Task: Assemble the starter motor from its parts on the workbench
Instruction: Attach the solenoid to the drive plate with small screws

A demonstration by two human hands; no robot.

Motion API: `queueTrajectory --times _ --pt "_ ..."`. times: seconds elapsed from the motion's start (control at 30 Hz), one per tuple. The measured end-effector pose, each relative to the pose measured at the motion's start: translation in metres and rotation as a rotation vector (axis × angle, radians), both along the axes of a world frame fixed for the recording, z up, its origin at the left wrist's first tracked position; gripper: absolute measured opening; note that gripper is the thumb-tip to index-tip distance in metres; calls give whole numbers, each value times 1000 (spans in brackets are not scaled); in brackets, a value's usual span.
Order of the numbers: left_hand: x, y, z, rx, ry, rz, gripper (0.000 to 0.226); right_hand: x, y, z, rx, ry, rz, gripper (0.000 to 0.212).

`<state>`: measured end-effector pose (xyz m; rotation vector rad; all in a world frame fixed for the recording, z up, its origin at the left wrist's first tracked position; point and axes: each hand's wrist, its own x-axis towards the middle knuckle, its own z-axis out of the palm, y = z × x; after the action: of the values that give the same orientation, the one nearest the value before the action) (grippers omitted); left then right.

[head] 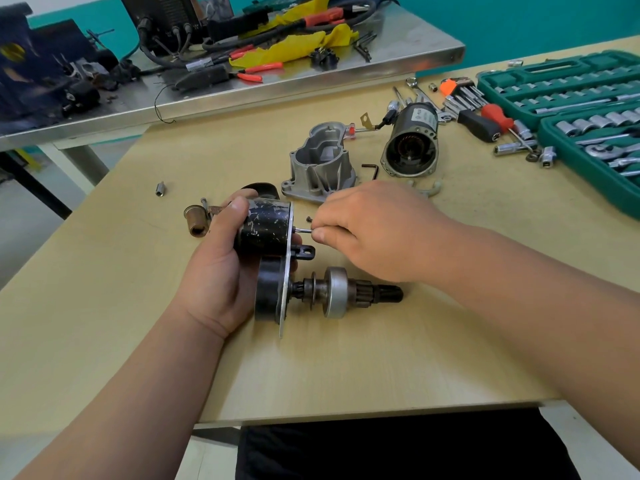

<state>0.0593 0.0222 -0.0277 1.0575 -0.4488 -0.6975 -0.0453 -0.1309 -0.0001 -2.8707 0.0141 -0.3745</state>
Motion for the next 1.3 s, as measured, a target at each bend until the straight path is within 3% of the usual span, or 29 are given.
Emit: queueTrajectory --times 0.23,0.5,0.63,0.8,1.07,1.17,1.3 --pt "0 -1 -1 -41 -10 -30 23 0 5 -2 150 -80 -54 16" --pt "4 0 -4 -19 -7 7 18 -2 8 -2 -112 -93 -19 29" --pt "4 0 -3 -17 -7 7 21 -1 9 -5 -67 -51 -11 26" --pt "3 0 -3 -22 8 8 20 0 8 -6 143 -83 -34 9" --pt "5 1 -5 -23 -4 11 21 -1 8 -6 23 -95 16 20" --pt "6 2 -5 -9 -18 12 34 -2 8 -5 -41 -92 -1 26" --pt "6 1 -6 -15 -11 20 27 -1 12 -9 88 -34 -13 23"
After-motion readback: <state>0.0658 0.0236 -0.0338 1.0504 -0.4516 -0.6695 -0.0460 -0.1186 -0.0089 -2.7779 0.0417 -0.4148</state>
